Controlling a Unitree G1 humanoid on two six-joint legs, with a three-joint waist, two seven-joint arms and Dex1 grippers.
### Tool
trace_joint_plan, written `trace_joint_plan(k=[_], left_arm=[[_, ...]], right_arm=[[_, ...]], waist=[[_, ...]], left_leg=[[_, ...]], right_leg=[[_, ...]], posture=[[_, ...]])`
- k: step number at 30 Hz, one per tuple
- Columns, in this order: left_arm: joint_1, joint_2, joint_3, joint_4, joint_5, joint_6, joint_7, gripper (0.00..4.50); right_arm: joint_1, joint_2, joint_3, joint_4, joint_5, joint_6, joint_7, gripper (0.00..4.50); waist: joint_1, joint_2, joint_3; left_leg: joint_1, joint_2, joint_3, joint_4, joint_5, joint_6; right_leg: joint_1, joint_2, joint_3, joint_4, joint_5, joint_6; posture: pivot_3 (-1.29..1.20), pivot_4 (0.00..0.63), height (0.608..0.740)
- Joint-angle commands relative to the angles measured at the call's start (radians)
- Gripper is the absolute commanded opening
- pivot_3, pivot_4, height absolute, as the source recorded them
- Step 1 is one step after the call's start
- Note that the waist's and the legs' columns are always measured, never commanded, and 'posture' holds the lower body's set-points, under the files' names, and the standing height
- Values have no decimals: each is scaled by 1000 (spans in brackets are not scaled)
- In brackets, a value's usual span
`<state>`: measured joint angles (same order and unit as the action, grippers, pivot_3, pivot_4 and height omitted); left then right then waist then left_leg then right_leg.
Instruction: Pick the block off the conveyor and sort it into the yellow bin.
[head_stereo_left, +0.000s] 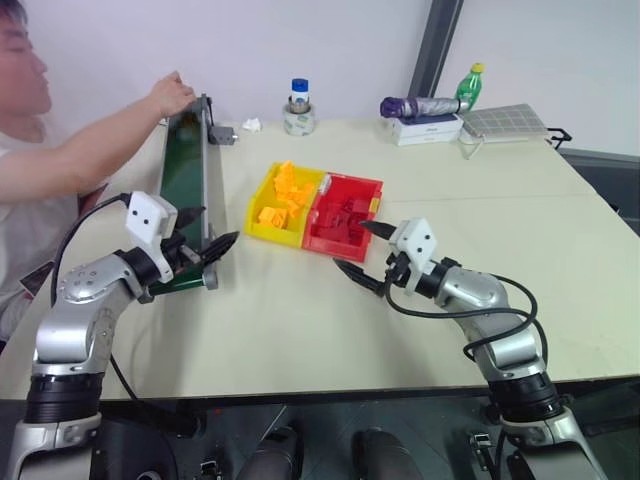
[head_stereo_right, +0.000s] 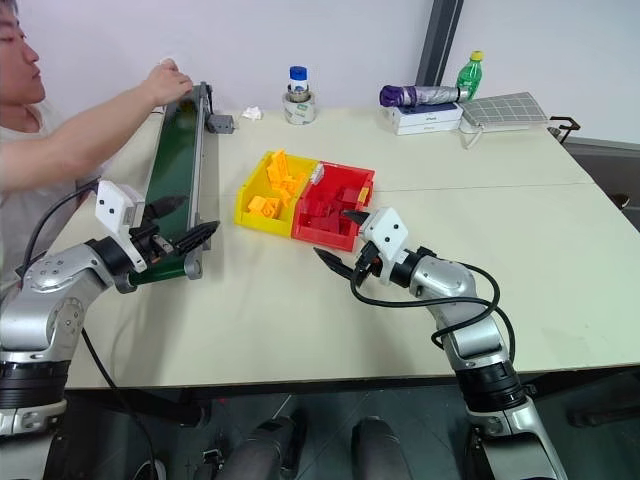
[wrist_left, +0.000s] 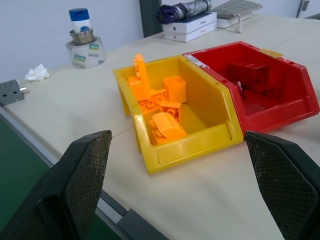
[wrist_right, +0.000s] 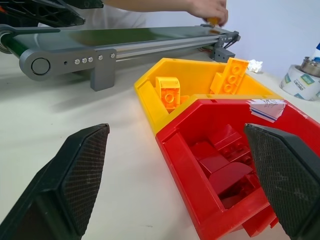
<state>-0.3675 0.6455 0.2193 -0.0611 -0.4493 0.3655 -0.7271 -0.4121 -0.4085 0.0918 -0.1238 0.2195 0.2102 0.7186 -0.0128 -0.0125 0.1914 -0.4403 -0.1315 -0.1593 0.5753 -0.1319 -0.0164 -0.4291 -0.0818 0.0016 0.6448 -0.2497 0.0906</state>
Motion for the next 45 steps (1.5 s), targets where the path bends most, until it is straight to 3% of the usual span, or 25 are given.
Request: trace_joint_plan(k=[1, 15, 23, 29, 35, 40, 45], left_arm=[[-11, 0, 32, -41, -44, -9, -26, 4460], [-9, -7, 39, -53, -59, -22, -20, 4460], [82, -39, 100, -190, -112, 18, 54, 4460], [223, -166, 153, -328, 0, -75, 281, 4460], [314, -343, 117, -402, 159, -118, 537, 4460], [352, -437, 72, -431, 221, -121, 631, 4460], [346, -455, 60, -418, 257, -140, 662, 4460]], right_arm=[[-22, 2, -7, -28, 9, -19, 5, 4500], [-35, 0, -11, -15, 4, -26, 13, 4500], [-38, 4, -7, -5, 8, -31, 18, 4500], [-40, 7, -5, 4, 11, -37, 26, 4500], [-55, 12, -3, 20, 10, -42, 37, 4500], [-58, 11, -6, 19, 10, -42, 40, 4500], [-53, 7, -10, 16, 10, -43, 40, 4500]], waist=[[0, 0, 0], [0, 0, 0], [-2, 0, 0], [0, 0, 0], [4, 0, 0], [4, 0, 0], [3, 0, 0]], left_leg=[[0, 0, 0, 0, 0, 0], [0, 0, 0, 0, 0, 0], [0, 0, 0, 0, 0, 0], [0, 0, 1, 0, 0, 0], [-1, 0, 1, 1, 0, 0], [-1, 0, 1, 1, 0, 0], [-1, 0, 1, 1, 0, 0]], right_leg=[[0, 0, 0, 0, 0, 0], [0, 0, 0, 0, 0, 0], [0, 0, 0, 0, 0, 0], [0, 0, 0, -1, 0, 0], [1, -1, 0, -1, 0, 0], [1, -1, -1, -1, 0, 1], [1, 0, -1, -1, 0, 1]], posture=[[0, 150, 740], [0, 150, 740], [0, 150, 740], [0, 150, 740], [0, 150, 740], [0, 150, 740], [0, 150, 740]])
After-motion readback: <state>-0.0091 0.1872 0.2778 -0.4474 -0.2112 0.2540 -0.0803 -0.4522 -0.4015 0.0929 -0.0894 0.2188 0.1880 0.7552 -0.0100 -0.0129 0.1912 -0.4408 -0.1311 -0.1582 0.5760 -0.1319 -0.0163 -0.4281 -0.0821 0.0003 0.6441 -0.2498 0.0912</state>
